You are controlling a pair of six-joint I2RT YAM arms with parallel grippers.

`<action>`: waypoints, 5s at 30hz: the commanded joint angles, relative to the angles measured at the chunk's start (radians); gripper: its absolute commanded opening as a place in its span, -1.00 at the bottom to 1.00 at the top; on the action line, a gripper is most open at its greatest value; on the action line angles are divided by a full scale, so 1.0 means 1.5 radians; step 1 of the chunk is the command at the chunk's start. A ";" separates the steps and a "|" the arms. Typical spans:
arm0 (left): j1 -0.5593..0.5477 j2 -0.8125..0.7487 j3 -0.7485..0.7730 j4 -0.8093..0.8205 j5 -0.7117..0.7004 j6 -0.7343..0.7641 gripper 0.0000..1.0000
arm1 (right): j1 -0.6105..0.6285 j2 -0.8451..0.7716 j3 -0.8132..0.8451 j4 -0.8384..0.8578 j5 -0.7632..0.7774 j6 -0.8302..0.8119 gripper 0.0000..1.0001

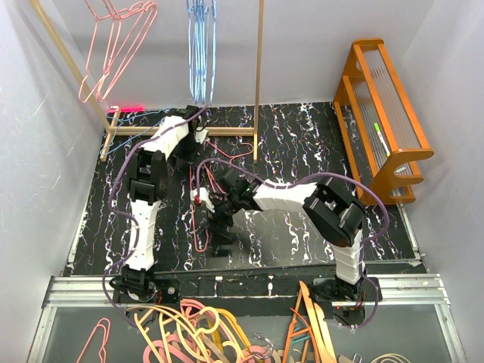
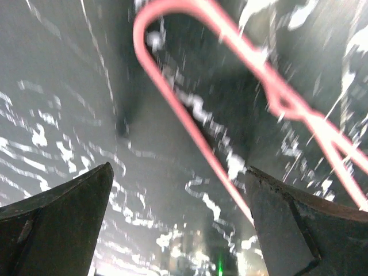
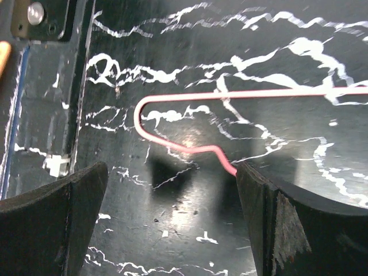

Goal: Organize the hangers

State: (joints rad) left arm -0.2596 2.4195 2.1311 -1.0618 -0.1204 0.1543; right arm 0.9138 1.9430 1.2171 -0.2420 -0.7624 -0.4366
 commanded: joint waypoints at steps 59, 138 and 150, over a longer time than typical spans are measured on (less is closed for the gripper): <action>-0.309 -0.214 -0.211 0.038 0.048 -0.401 0.33 | -0.488 -0.300 -0.121 -0.108 -0.016 0.095 0.97; -0.162 -0.636 -0.180 -0.188 0.319 0.055 -1.00 | -0.412 -0.207 -0.113 0.352 -0.220 0.004 0.97; -0.146 -0.633 -0.210 -0.187 0.337 0.045 -1.00 | -0.345 -0.060 -0.042 0.567 -0.039 0.087 0.99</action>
State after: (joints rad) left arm -0.4854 1.4956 1.8301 -1.3388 0.3443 0.2234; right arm 0.3923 1.7840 1.0691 0.4210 -0.9550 -0.3763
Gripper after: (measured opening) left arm 0.039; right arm 0.988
